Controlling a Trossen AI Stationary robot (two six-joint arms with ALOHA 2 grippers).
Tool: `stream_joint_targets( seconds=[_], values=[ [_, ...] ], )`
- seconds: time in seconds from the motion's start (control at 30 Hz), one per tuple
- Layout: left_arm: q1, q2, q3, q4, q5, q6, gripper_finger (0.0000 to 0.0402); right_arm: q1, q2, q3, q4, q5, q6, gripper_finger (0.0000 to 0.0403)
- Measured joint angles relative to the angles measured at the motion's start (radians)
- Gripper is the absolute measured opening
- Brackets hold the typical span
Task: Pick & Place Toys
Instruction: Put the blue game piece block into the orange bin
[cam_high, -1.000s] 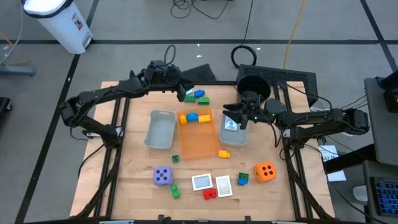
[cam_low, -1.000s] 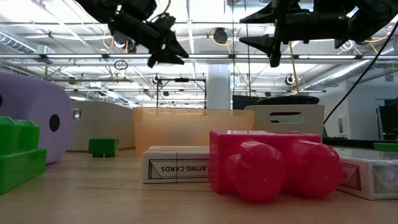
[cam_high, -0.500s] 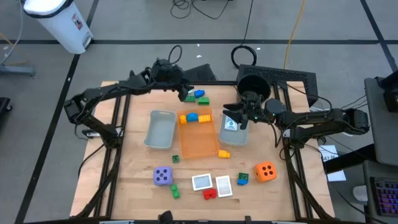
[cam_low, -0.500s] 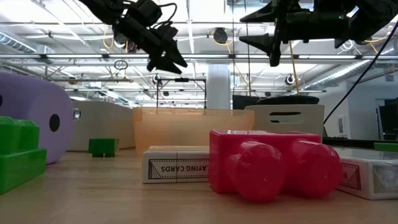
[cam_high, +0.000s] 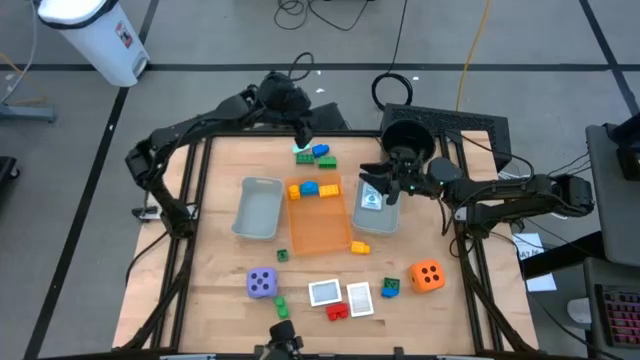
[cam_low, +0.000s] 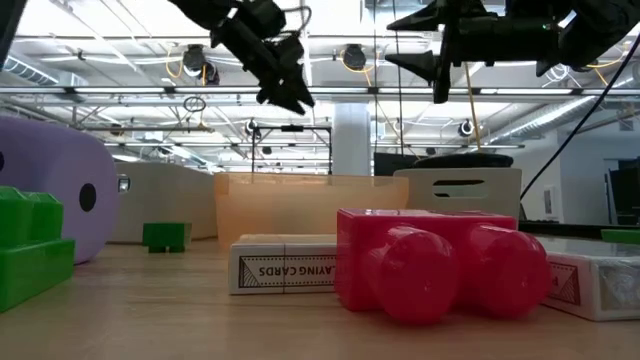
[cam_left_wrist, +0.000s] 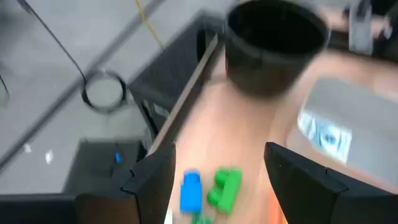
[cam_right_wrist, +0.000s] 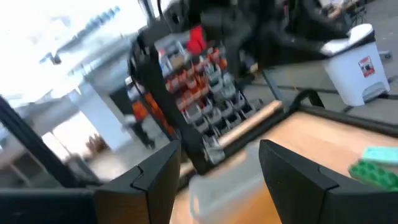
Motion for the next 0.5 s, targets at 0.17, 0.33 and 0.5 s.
stream_joint_targets(
  seconds=[0.17, 0.33, 0.5],
  values=[
    [0.015, 0.117, 0.108, -0.142, -0.014, 0.059, 0.0253, -0.006, 0.0, 0.013, 0.127, -0.052, -0.01, 0.021],
    [0.025, 0.234, 0.218, -0.253, -0.048, 0.084, 0.0253, 0.012, 0.0, 0.128, -0.08, -0.052, -0.108, 0.021],
    [0.033, 0.342, 0.311, -0.332, -0.063, 0.074, 0.0253, 0.009, 0.0, 0.228, -0.34, -0.045, -0.232, 0.021]
  ],
)
